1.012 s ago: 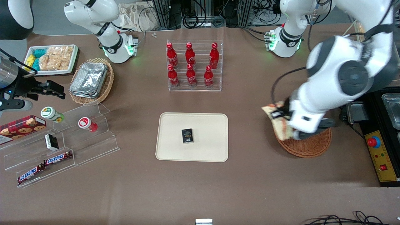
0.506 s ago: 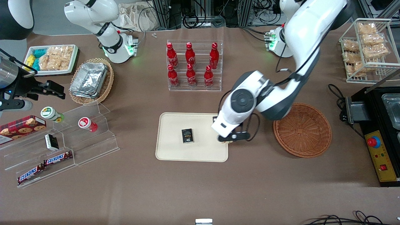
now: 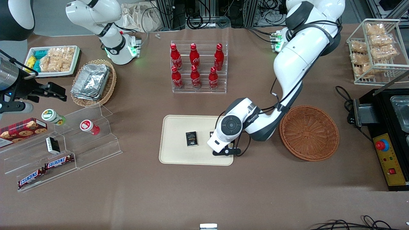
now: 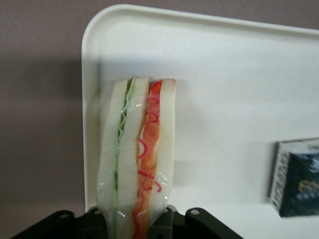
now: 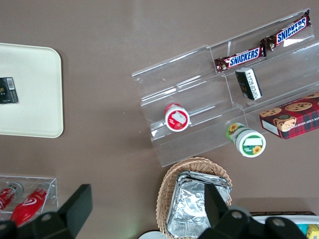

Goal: Place sandwich from basket to tray

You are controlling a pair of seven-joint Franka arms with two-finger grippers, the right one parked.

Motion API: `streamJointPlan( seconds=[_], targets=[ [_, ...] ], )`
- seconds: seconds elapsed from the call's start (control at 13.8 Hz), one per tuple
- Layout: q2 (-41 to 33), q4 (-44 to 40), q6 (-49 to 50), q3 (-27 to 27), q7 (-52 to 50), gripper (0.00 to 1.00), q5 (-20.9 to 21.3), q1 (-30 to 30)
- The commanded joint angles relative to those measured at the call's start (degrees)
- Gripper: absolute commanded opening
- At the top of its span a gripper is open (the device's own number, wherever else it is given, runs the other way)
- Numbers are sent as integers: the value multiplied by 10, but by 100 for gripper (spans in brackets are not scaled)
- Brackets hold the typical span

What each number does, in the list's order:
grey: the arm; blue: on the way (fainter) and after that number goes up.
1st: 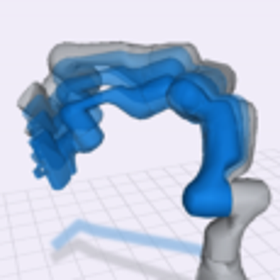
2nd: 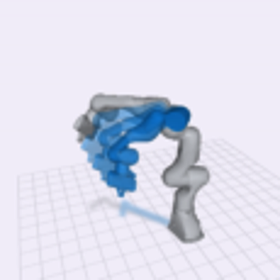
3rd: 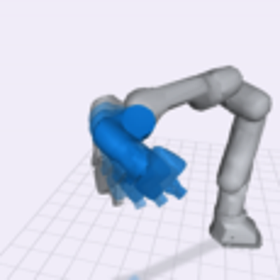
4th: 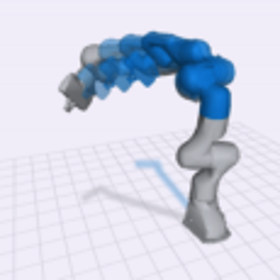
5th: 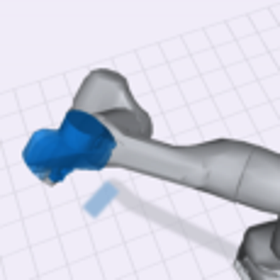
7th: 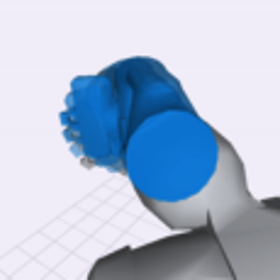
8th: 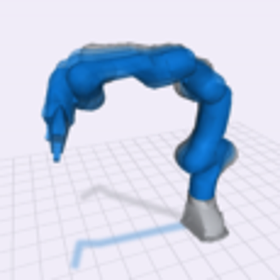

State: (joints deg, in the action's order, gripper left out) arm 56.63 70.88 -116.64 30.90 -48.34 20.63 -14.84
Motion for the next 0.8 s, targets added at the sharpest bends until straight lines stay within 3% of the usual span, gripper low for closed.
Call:
streamJointPlan(
  seconds=[0.0,0.07,0.51,0.72],
  targets=[
    [14,-29,-7,-22,2,80,6,-21],
    [12,-29,-9,-22,-3,100,6,-21],
    [-119,-27,98,-22,-6,100,0,3],
    [-203,-23,194,-21,6,100,-47,69]
  ],
)
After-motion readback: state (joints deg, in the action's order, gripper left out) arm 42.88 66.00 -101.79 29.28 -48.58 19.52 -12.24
